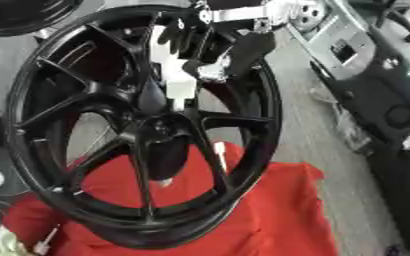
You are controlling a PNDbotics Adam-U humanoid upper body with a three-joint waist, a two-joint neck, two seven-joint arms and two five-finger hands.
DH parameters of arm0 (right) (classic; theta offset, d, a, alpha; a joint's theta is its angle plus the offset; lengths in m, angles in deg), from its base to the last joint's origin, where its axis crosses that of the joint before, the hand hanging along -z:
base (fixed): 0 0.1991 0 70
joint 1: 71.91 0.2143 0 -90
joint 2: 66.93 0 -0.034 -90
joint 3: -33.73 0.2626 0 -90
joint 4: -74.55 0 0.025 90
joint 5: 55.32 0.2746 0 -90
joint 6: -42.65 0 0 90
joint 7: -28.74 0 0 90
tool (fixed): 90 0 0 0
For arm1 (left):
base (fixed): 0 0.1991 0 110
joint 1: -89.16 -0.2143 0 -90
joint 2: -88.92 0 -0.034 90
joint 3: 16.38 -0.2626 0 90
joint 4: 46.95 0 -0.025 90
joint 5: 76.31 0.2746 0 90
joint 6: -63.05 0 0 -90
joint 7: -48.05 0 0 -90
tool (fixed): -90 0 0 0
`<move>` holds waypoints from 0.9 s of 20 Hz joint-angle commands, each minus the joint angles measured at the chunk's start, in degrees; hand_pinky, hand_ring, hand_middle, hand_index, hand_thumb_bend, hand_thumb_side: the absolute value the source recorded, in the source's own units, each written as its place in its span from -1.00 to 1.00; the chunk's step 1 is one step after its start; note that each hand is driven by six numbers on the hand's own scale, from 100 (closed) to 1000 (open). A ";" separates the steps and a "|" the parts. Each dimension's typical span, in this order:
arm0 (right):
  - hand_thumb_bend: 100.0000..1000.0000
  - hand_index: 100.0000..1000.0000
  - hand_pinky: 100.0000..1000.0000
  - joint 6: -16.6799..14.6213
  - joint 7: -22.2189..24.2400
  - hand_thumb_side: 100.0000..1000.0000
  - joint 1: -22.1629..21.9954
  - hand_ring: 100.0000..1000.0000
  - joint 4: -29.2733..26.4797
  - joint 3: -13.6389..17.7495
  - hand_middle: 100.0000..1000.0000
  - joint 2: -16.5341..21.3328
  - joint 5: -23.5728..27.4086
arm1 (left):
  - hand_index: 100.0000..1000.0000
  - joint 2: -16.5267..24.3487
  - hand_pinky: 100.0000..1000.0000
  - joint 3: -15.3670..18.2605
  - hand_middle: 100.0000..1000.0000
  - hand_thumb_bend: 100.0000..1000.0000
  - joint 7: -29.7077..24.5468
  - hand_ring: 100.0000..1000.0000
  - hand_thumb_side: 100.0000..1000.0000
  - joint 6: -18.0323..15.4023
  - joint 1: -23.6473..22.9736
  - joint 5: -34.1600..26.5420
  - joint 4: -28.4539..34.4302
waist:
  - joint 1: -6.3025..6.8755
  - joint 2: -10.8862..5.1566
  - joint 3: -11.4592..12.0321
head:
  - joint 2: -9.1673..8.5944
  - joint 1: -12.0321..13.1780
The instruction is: Pull the pin out of the wheel hub.
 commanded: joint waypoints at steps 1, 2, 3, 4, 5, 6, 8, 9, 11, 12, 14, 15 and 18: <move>-1.00 0.81 0.90 -0.25 -0.04 0.02 0.64 0.52 0.21 0.56 0.44 0.64 -0.82 | 0.37 0.65 0.34 0.37 0.18 -1.00 -0.03 0.38 0.45 0.03 0.85 0.01 0.94 | 0.13 -1.60 -0.06 | 0.32 -0.14; -1.00 0.81 0.90 -0.32 -0.09 0.02 0.57 0.52 0.33 0.54 0.44 0.60 -0.98 | 0.37 0.69 0.34 0.36 0.18 -1.00 -0.05 0.38 0.45 0.04 0.84 0.03 0.91 | 0.12 -1.59 -0.08 | 0.32 -0.09; -1.00 0.82 0.90 -0.39 -0.13 0.01 0.51 0.52 0.39 0.54 0.44 0.58 -1.08 | 0.37 0.72 0.34 0.34 0.18 -1.00 -0.07 0.38 0.46 0.06 0.82 0.04 0.88 | 0.12 -1.58 -0.11 | 0.32 -0.06; -1.00 0.81 0.90 -0.45 -0.17 0.01 0.46 0.52 0.41 0.54 0.44 0.58 -1.16 | 0.37 0.76 0.34 0.31 0.18 -1.00 -0.10 0.38 0.46 0.07 0.81 0.05 0.85 | 0.12 -1.56 -0.13 | 0.32 -0.04; -1.00 0.81 0.90 -0.49 -0.18 0.02 0.41 0.52 0.43 0.52 0.44 0.57 -1.24 | 0.37 0.78 0.34 0.28 0.18 -1.00 -0.14 0.38 0.46 0.08 0.80 0.06 0.82 | 0.12 -1.54 -0.14 | 0.32 -0.02; -1.00 0.81 0.90 -0.53 -0.16 0.03 0.36 0.52 0.44 0.48 0.44 0.56 -1.32 | 0.37 0.80 0.34 0.26 0.18 -1.00 -0.17 0.38 0.46 0.08 0.80 0.07 0.80 | 0.13 -1.53 -0.15 | 0.32 -0.02; -1.00 0.79 0.90 -0.63 -0.02 0.04 0.29 0.52 0.38 0.39 0.44 0.52 -1.31 | 0.37 0.84 0.34 0.23 0.18 -1.00 -0.21 0.37 0.46 0.11 0.79 0.09 0.73 | 0.17 -1.50 -0.18 | 0.32 -0.01; -1.00 0.78 0.90 -0.65 0.06 0.06 0.27 0.52 0.33 0.37 0.43 0.52 -1.26 | 0.37 0.85 0.34 0.21 0.18 -1.00 -0.23 0.37 0.46 0.12 0.79 0.10 0.70 | 0.18 -1.49 -0.19 | 0.32 -0.02; -1.00 0.77 0.90 -0.63 0.16 0.07 0.24 0.52 0.27 0.35 0.43 0.51 -1.18 | 0.37 0.88 0.34 0.14 0.18 -1.00 -0.31 0.37 0.46 0.14 0.80 0.13 0.62 | 0.19 -1.49 -0.20 | 0.32 -0.06; -1.00 0.76 0.90 -0.63 0.20 0.08 0.21 0.52 0.27 0.33 0.43 0.51 -1.19 | 0.37 0.88 0.34 0.12 0.18 -1.00 -0.35 0.37 0.46 0.14 0.80 0.14 0.60 | 0.20 -1.48 -0.20 | 0.32 -0.09; -1.00 0.75 0.90 -0.67 0.29 0.10 0.15 0.52 0.34 0.26 0.43 0.46 -1.27 | 0.37 0.86 0.34 0.11 0.18 -1.00 -0.40 0.37 0.46 0.13 0.81 0.14 0.57 | 0.19 -1.48 -0.17 | 0.32 -0.15; -1.00 0.75 0.90 -0.71 0.37 0.11 0.11 0.52 0.35 0.22 0.43 0.45 -1.29 | 0.37 0.86 0.34 0.12 0.17 -1.00 -0.41 0.37 0.46 0.13 0.82 0.13 0.56 | 0.19 -1.48 -0.16 | 0.32 -0.15; -1.00 0.76 0.90 -0.84 0.55 0.14 0.04 0.52 0.35 0.15 0.43 0.41 -1.30 | 0.37 0.88 0.34 0.06 0.17 -1.00 -0.47 0.37 0.46 0.16 0.82 0.16 0.51 | 0.17 -1.46 -0.14 | 0.32 -0.14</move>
